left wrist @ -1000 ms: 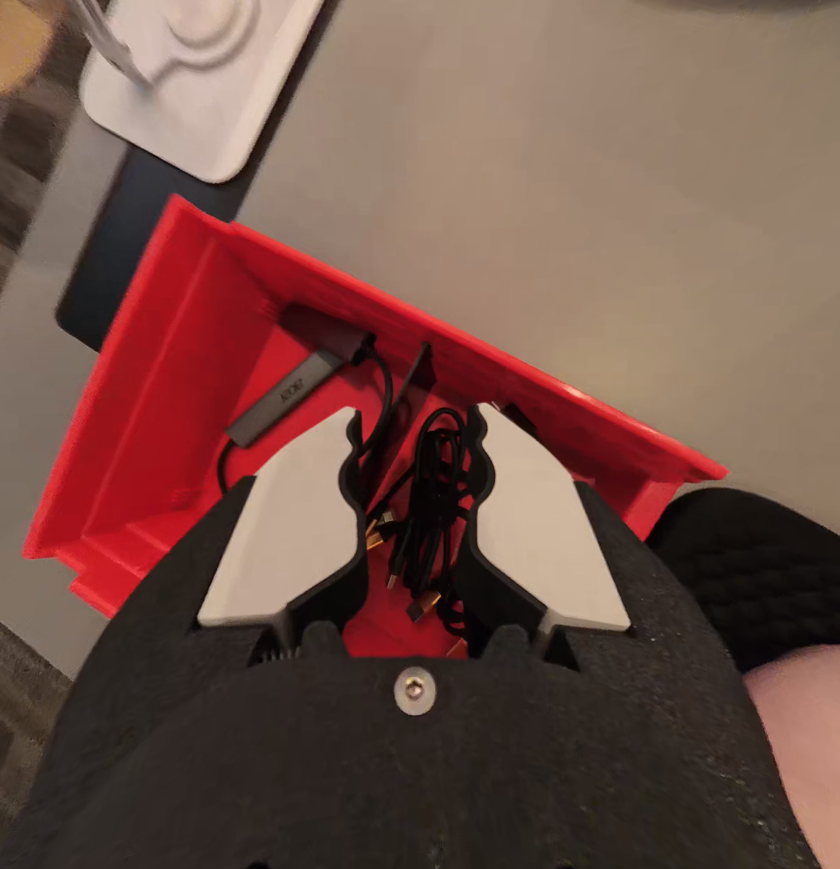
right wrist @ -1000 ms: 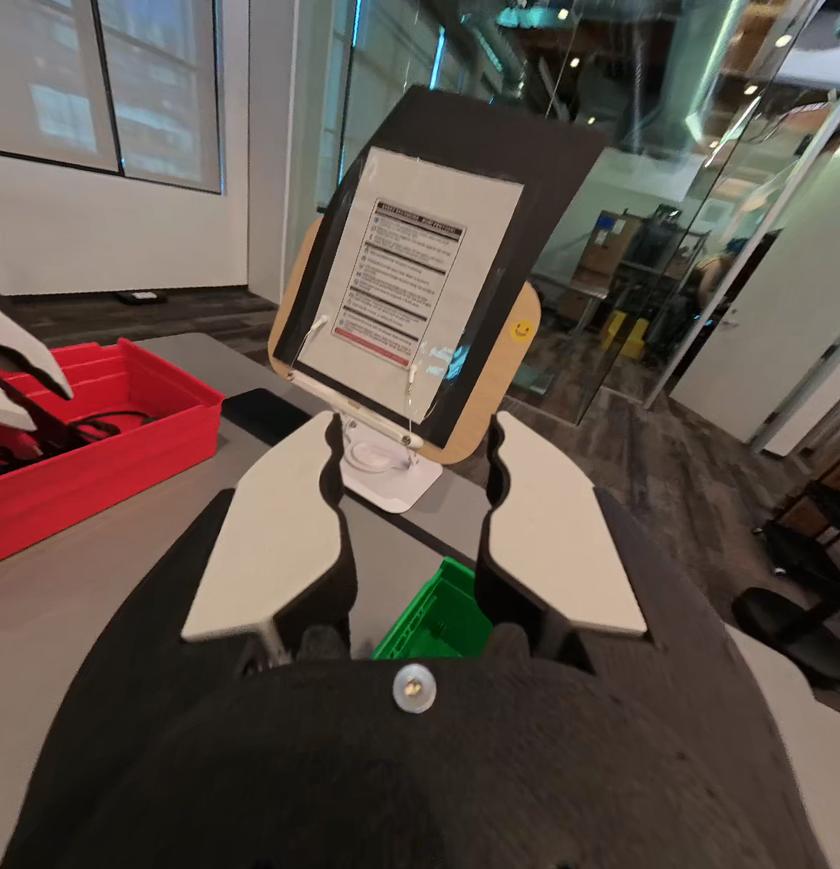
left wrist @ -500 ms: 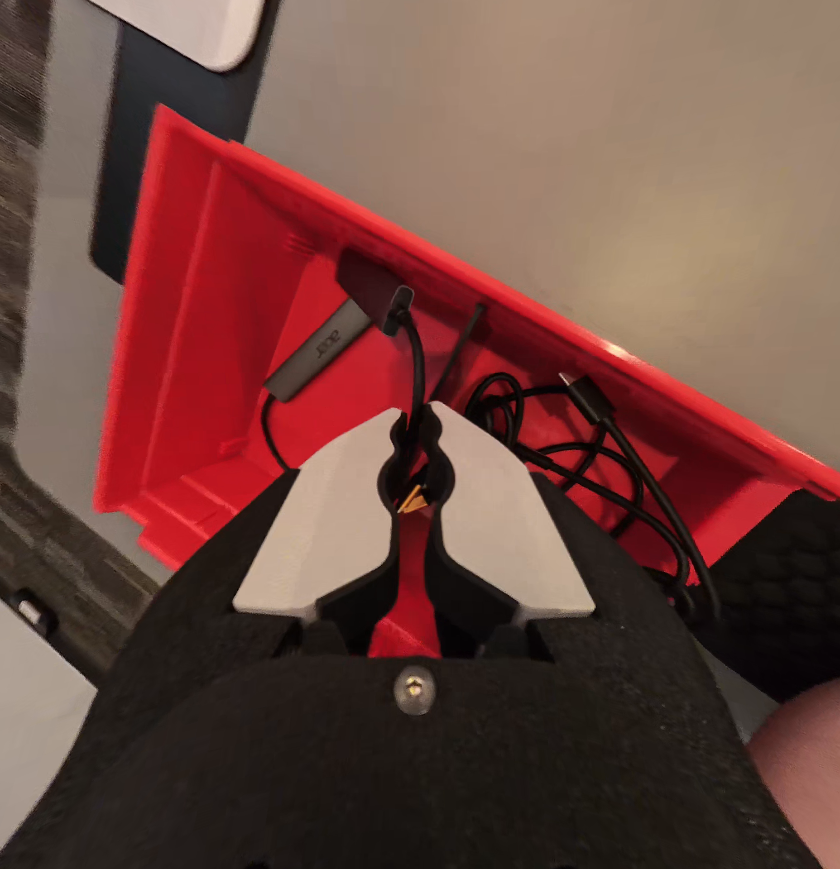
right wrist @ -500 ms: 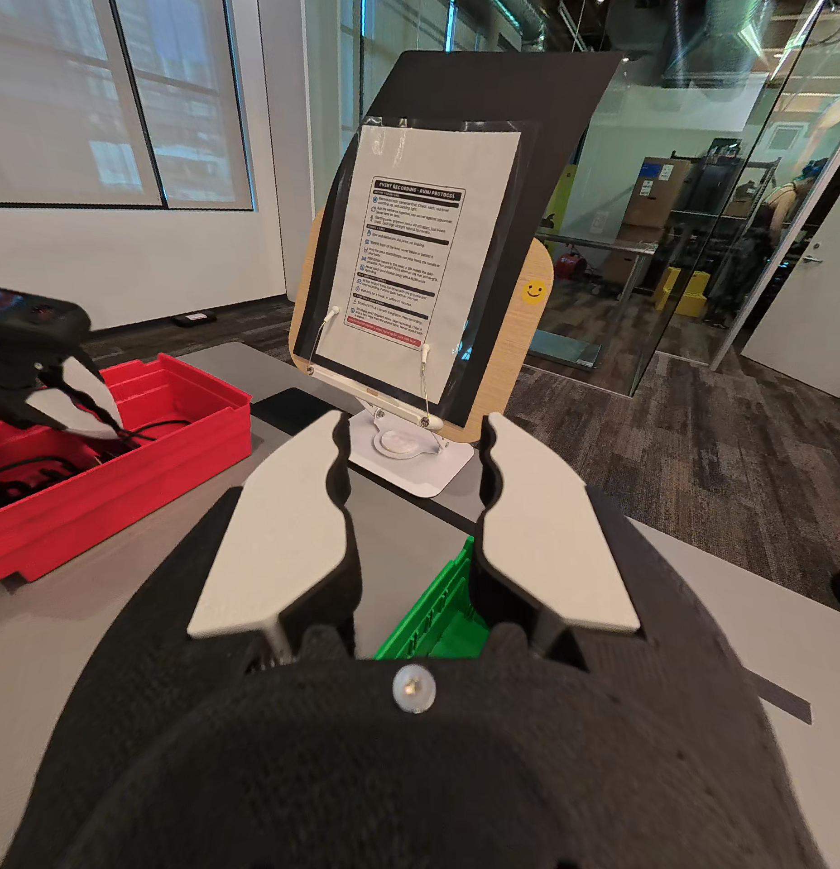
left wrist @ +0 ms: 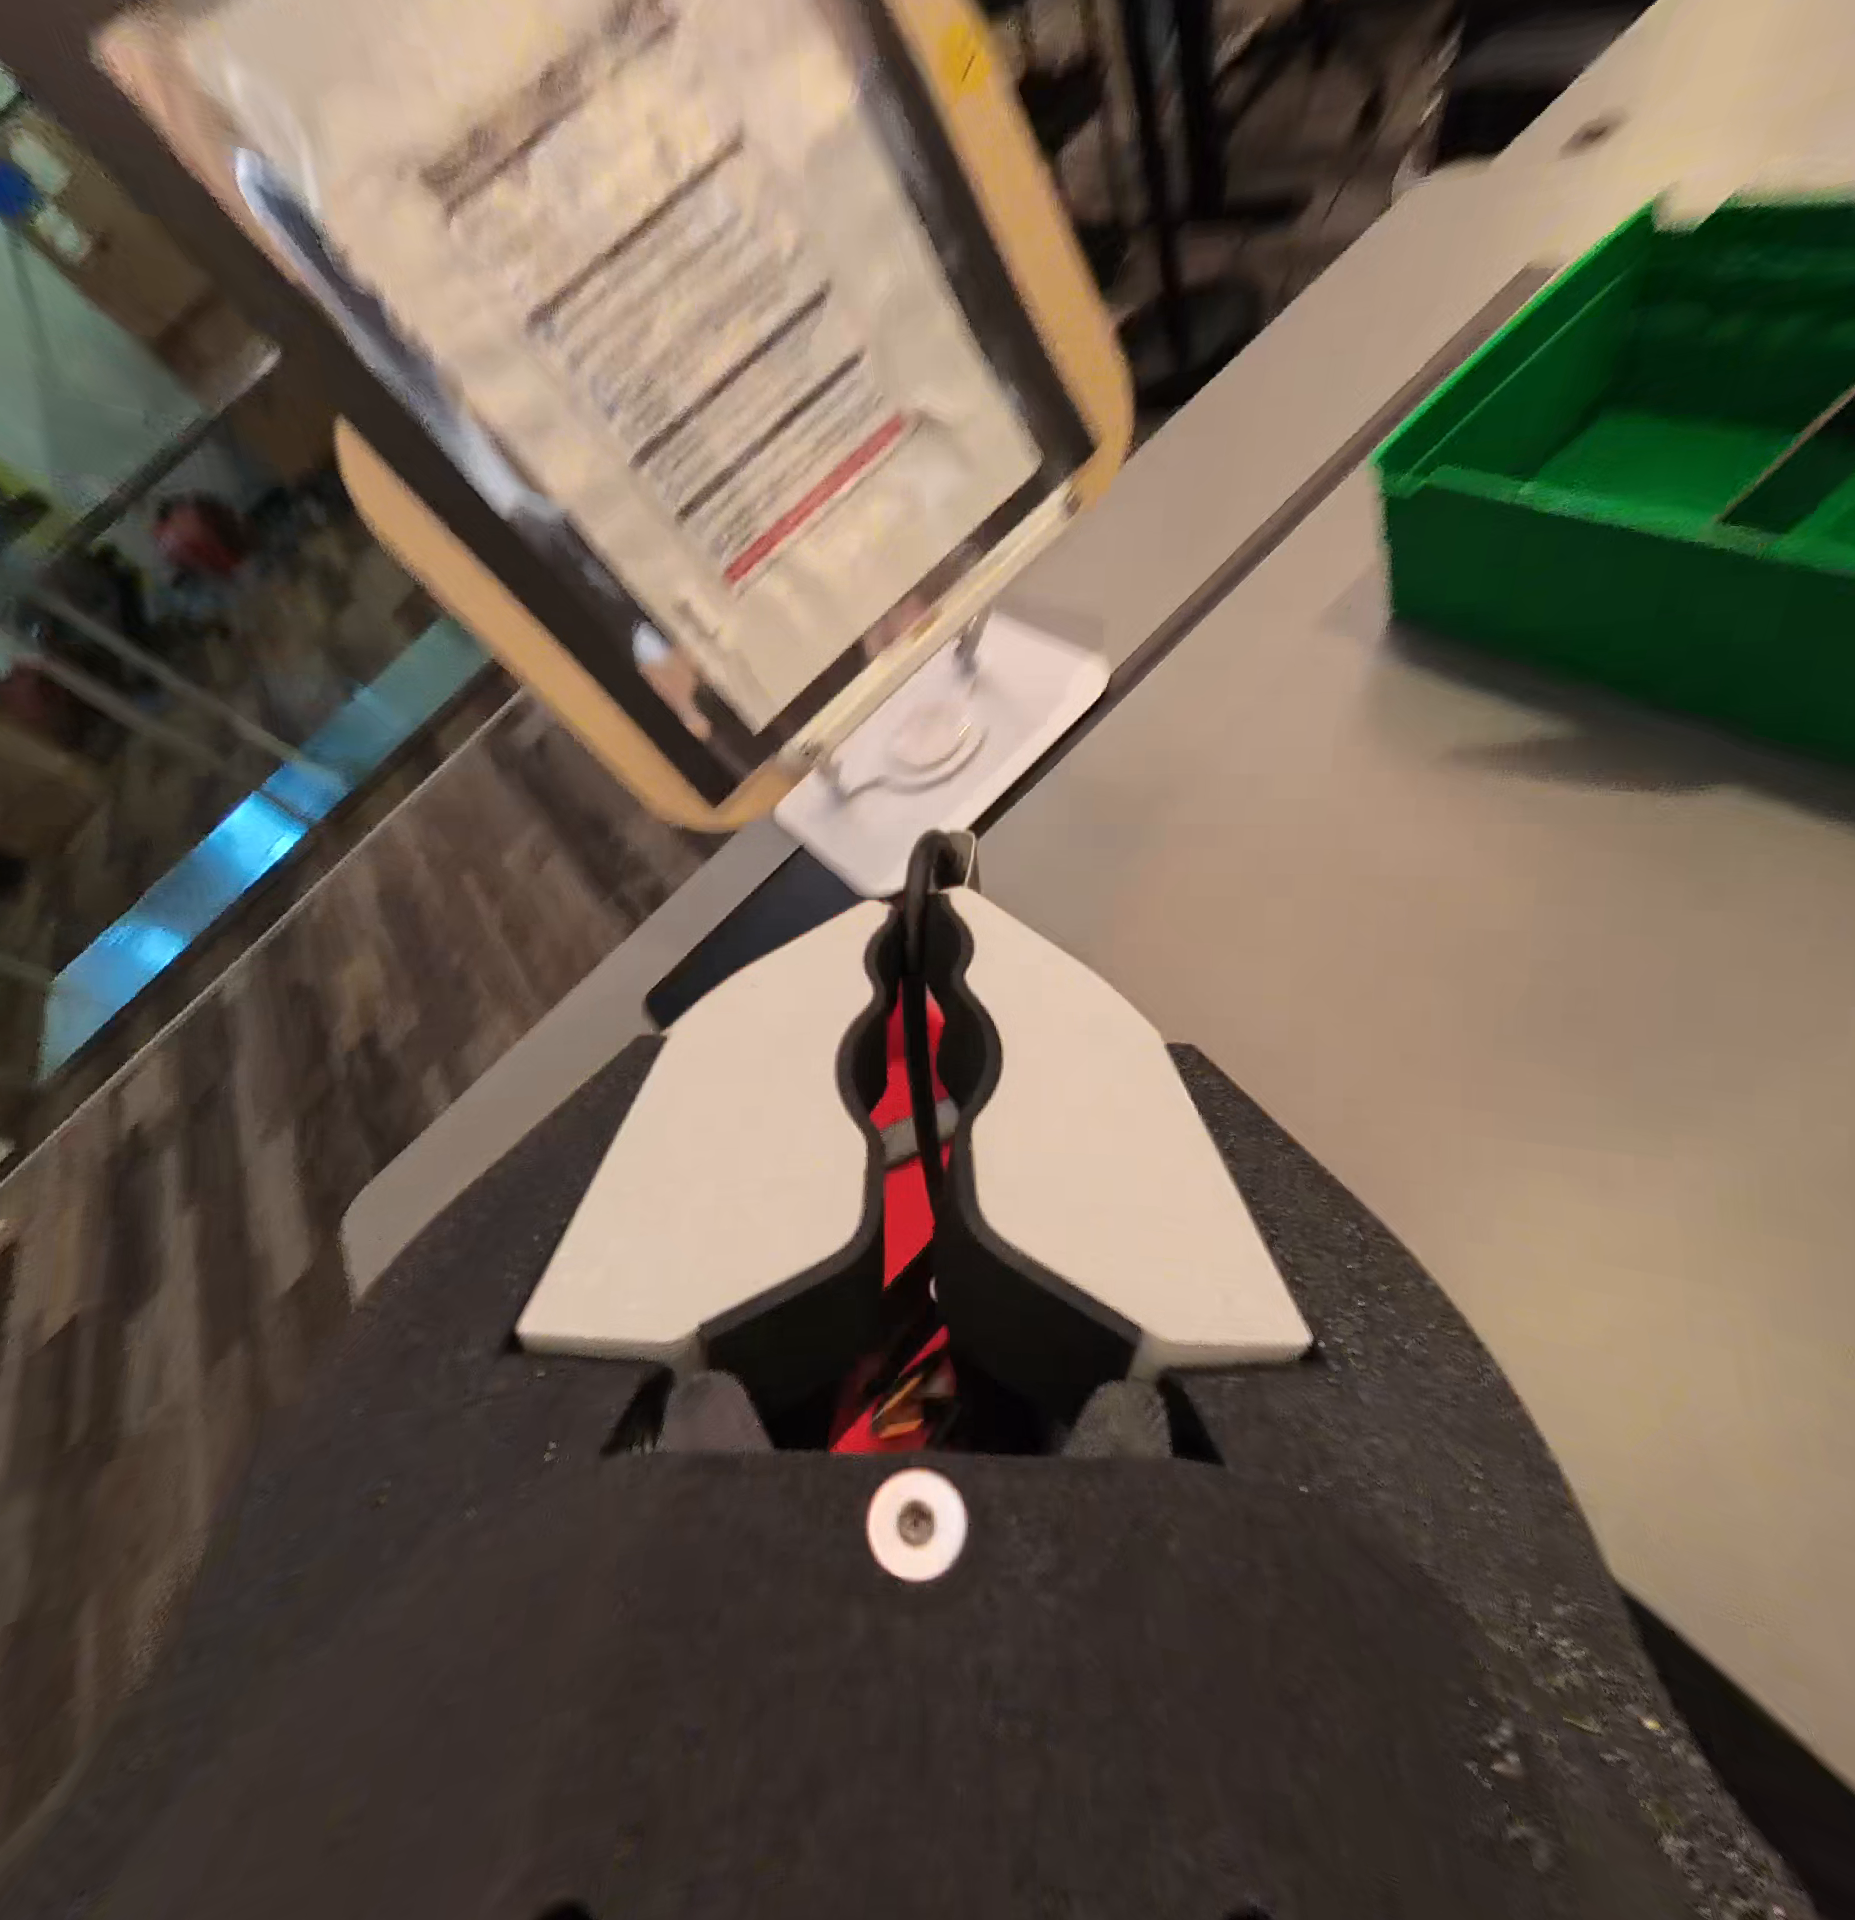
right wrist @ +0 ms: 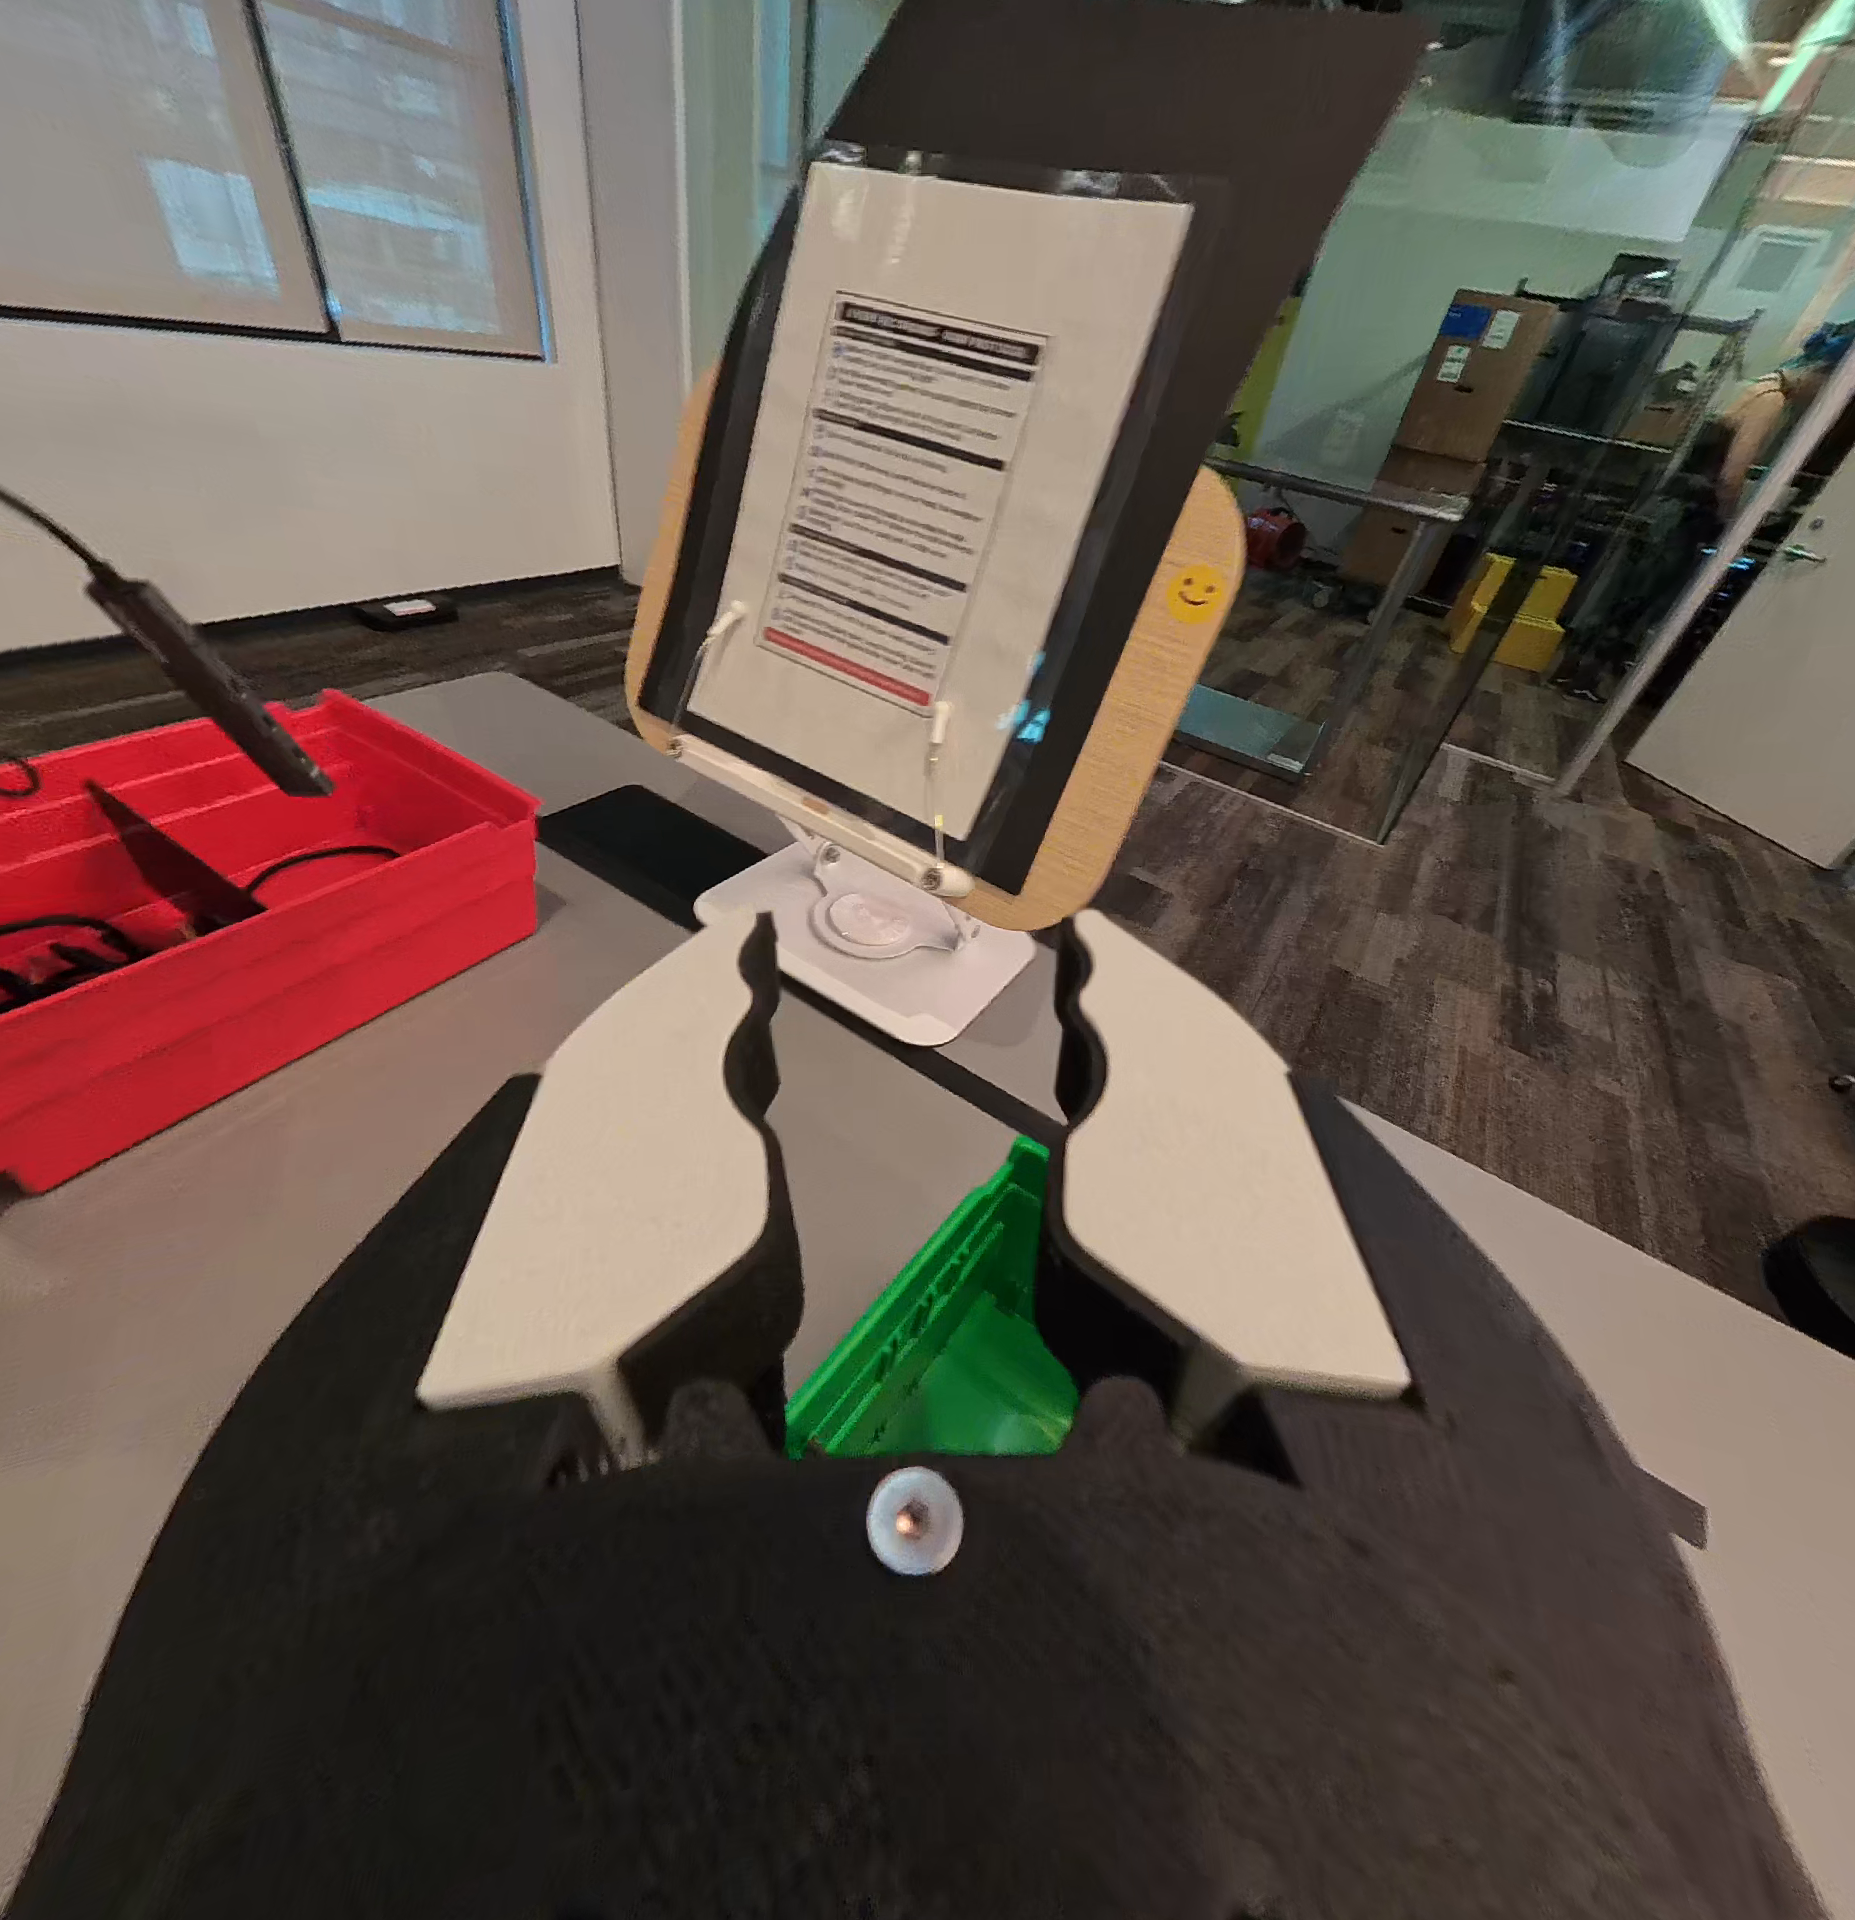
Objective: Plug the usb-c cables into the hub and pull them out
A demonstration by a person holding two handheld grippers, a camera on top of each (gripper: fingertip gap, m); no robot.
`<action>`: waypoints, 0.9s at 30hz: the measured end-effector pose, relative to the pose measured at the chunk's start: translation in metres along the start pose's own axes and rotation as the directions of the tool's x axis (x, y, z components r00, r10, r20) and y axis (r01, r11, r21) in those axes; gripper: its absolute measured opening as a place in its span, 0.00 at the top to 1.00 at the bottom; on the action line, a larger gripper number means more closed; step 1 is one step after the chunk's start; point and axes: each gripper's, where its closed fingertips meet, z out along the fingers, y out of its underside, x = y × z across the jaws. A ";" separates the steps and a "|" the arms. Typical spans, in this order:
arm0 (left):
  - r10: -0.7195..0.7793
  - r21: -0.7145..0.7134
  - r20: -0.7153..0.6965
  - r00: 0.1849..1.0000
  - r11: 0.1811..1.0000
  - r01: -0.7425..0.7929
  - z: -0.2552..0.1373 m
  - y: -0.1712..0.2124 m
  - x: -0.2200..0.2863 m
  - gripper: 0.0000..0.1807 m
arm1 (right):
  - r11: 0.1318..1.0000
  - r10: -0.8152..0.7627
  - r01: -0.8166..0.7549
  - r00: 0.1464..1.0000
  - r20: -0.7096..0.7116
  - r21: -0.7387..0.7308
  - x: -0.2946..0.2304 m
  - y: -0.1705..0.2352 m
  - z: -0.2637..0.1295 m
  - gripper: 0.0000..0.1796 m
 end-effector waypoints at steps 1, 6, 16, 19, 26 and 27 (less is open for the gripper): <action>-0.005 0.042 -0.034 0.999 0.999 0.006 -0.004 -0.011 0.010 0.98 | 1.000 -0.012 0.013 0.999 0.036 -0.006 -0.007 0.000 0.001 0.71; -0.029 0.078 -0.377 0.926 0.995 0.063 0.003 -0.041 0.089 0.98 | 0.985 -0.163 0.168 0.983 0.086 -0.049 -0.029 0.005 0.007 0.71; -0.145 -0.228 -0.766 0.626 0.972 -0.053 0.079 -0.010 0.210 0.98 | 0.985 -0.157 0.162 0.984 0.080 -0.054 -0.020 0.007 -0.004 0.71; -0.220 -0.341 -0.717 0.661 0.938 -0.057 0.108 0.013 0.214 0.98 | 0.988 -0.146 0.150 0.987 0.073 -0.049 -0.015 0.008 -0.007 0.72; -0.258 -0.407 -0.559 0.788 0.914 0.011 0.149 0.033 0.193 0.98 | 0.984 -0.149 0.154 0.987 0.063 -0.087 -0.008 0.018 -0.005 0.73; -0.251 -0.433 -0.507 0.825 0.901 0.008 0.155 0.041 0.186 0.98 | 0.984 -0.149 0.154 0.987 0.064 -0.092 -0.007 0.020 -0.004 0.73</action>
